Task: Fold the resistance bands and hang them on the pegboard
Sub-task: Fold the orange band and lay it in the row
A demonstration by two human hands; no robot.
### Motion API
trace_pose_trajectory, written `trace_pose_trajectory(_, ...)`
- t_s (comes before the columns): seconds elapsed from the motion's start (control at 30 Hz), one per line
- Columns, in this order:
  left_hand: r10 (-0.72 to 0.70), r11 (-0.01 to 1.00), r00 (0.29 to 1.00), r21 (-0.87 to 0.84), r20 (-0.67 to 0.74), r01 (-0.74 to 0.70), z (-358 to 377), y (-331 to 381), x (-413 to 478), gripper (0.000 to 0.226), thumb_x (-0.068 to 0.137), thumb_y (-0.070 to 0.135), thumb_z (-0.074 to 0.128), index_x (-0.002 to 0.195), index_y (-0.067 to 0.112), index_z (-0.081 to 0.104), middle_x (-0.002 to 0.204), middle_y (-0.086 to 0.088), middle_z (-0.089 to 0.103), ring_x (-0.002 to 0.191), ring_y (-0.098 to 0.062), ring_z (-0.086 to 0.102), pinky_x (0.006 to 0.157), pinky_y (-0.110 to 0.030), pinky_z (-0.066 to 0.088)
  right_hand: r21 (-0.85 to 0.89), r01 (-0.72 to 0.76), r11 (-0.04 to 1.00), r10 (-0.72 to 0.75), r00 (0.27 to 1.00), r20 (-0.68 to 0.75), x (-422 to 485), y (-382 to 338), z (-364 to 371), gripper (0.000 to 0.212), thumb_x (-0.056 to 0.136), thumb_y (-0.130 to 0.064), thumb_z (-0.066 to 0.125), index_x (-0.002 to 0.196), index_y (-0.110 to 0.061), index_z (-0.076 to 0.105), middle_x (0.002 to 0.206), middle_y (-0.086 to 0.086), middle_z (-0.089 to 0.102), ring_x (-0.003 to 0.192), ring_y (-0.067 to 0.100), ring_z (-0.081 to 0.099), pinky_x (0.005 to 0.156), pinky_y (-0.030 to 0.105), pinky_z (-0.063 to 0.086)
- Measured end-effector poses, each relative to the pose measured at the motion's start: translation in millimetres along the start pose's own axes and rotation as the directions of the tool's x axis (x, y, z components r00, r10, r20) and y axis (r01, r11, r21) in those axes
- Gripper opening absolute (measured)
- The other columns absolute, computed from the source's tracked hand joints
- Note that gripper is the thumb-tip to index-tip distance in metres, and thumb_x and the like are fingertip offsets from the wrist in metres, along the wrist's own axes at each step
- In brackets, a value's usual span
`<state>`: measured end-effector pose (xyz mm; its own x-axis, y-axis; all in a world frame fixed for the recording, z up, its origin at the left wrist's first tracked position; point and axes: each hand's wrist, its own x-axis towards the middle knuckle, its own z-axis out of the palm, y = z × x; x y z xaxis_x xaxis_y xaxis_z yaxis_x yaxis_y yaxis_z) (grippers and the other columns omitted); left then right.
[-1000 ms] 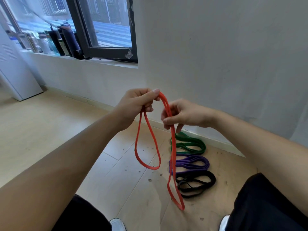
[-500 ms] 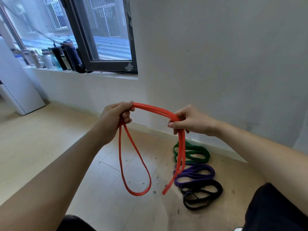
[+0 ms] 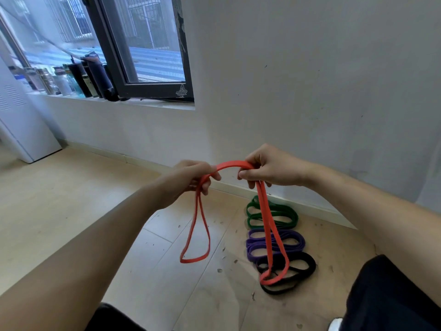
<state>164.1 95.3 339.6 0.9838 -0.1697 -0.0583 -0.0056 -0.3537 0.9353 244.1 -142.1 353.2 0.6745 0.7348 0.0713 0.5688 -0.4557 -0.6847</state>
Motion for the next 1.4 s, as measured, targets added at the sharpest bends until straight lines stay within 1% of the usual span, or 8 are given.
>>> trace_pose_trajectory(0.13,0.084,0.995,0.996,0.053,-0.040,-0.082,21.0,8.8,7.9,0.029,0.090,0.035,0.072,0.100,0.008,0.074,0.078,-0.003,0.060,0.075,-0.015,0.059,0.079,-0.031,0.054,-0.014,0.031,0.999,-0.030,0.997,0.065,1.5,-3.0,6.4,0.014,0.097,-0.021,0.066,0.094,-0.010,0.074,0.073,0.003,0.073,0.062,0.011,0.067,0.055,0.018,0.048)
trace_pose_trajectory(0.4,0.230,0.973,0.957,0.047,-0.177,-0.225,24.4,15.2,9.7,0.017,0.096,0.027,0.066,0.095,0.011,0.074,0.073,0.002,0.060,0.070,-0.011,0.057,0.075,-0.024,0.057,0.084,-0.020,0.996,0.001,0.977,0.213,0.7,12.6,10.3,0.009,0.093,-0.021,0.072,0.092,-0.012,0.072,0.086,0.005,0.076,0.080,0.017,0.073,0.068,0.028,0.056)
trace_pose_trajectory(0.67,0.242,0.954,0.923,-0.098,-0.298,-0.282,4.3,14.3,0.8,0.033,0.086,0.040,0.065,0.098,0.010,0.073,0.065,0.005,0.051,0.063,-0.011,0.049,0.073,-0.024,0.053,0.130,-0.097,0.987,0.064,0.968,0.241,2.6,28.3,13.5,0.006,0.091,-0.016,0.074,0.092,-0.011,0.072,0.083,0.004,0.074,0.077,0.017,0.074,0.068,0.030,0.058)
trace_pose_trajectory(0.8,0.205,0.958,0.924,-0.126,-0.324,-0.257,-12.7,2.1,-2.6,0.032,0.086,0.039,0.065,0.098,0.010,0.071,0.067,0.003,0.051,0.063,-0.011,0.050,0.074,-0.027,0.052,0.240,-0.086,0.967,0.044,0.983,0.176,-0.9,25.4,1.1,0.012,0.088,-0.011,0.076,0.098,-0.004,0.074,0.083,0.007,0.075,0.076,0.021,0.073,0.067,0.027,0.059)
trace_pose_trajectory(0.97,0.119,0.984,0.951,-0.091,-0.287,-0.150,-30.4,-16.9,-4.7,0.023,0.090,0.033,0.069,0.093,0.011,0.071,0.071,0.001,0.054,0.066,-0.013,0.053,0.081,-0.034,0.052,0.316,-0.018,0.949,0.021,1.000,-0.007,-7.0,19.1,-12.6,0.022,0.084,-0.009,0.079,0.104,-0.002,0.073,0.085,0.012,0.077,0.076,0.023,0.074,0.067,0.029,0.061)
trace_pose_trajectory(1.13,0.075,0.997,0.986,-0.007,-0.148,-0.077,-27.2,-17.6,-5.1,0.048,0.070,0.049,0.073,0.097,0.008,0.072,0.069,0.003,0.058,0.067,-0.011,0.057,0.078,-0.028,0.054,0.265,0.087,0.960,-0.051,0.989,-0.141,-10.3,7.9,-14.6,0.019,0.085,-0.017,0.078,0.101,-0.006,0.076,0.085,0.012,0.077,0.072,0.016,0.072,0.060,0.020,0.054)
trace_pose_trajectory(1.27,0.106,0.994,0.991,0.007,-0.078,-0.106,-9.9,-4.9,-1.5,0.037,0.082,0.044,0.078,0.098,0.011,0.072,0.068,0.004,0.057,0.067,-0.011,0.056,0.077,-0.028,0.054,0.182,0.138,0.974,-0.107,0.979,-0.171,-8.6,-0.8,-5.1,0.020,0.087,-0.018,0.077,0.102,-0.006,0.076,0.081,0.008,0.075,0.068,0.013,0.070,0.059,0.018,0.053)
trace_pose_trajectory(1.4,0.152,0.988,0.984,-0.022,-0.089,-0.154,11.7,12.8,3.1,0.038,0.086,0.043,0.064,0.101,0.008,0.071,0.065,0.005,0.053,0.063,-0.010,0.052,0.071,-0.024,0.054,0.148,0.158,0.976,-0.133,0.978,-0.163,-3.8,-4.2,5.5,0.021,0.087,-0.020,0.078,0.104,-0.008,0.074,0.082,0.010,0.074,0.070,0.020,0.071,0.060,0.021,0.055)
